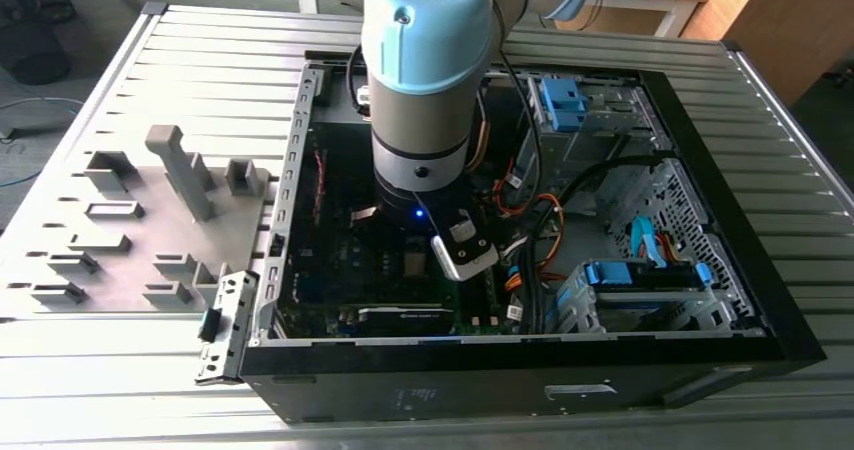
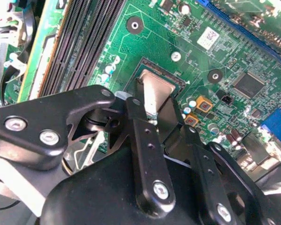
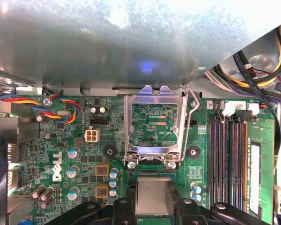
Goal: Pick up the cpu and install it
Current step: 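Place the cpu into insertion slot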
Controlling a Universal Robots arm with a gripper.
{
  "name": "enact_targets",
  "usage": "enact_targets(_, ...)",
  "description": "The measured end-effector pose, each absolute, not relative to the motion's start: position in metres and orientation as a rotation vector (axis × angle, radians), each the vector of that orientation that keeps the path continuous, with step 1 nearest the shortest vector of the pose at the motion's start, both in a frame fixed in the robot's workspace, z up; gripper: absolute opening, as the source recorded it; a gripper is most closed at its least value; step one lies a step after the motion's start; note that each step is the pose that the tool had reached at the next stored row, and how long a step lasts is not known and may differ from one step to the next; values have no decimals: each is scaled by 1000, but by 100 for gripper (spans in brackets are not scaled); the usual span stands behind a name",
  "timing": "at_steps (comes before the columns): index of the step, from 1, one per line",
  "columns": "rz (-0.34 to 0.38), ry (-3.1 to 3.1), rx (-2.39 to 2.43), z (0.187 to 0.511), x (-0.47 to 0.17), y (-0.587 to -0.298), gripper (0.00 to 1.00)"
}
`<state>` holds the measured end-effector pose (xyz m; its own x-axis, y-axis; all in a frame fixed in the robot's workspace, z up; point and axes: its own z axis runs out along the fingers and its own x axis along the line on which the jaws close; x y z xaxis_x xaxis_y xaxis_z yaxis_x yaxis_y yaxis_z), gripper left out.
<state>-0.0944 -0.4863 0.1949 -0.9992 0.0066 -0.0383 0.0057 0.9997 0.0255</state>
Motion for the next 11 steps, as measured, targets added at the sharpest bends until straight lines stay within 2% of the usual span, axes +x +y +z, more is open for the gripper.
enact_targets(3, 39, 3103, 10, 195, -94, -486, 37)
enact_targets(4, 39, 3103, 10, 195, -94, -486, 30)
enact_targets(11, 39, 3103, 10, 196, -94, -487, 30)
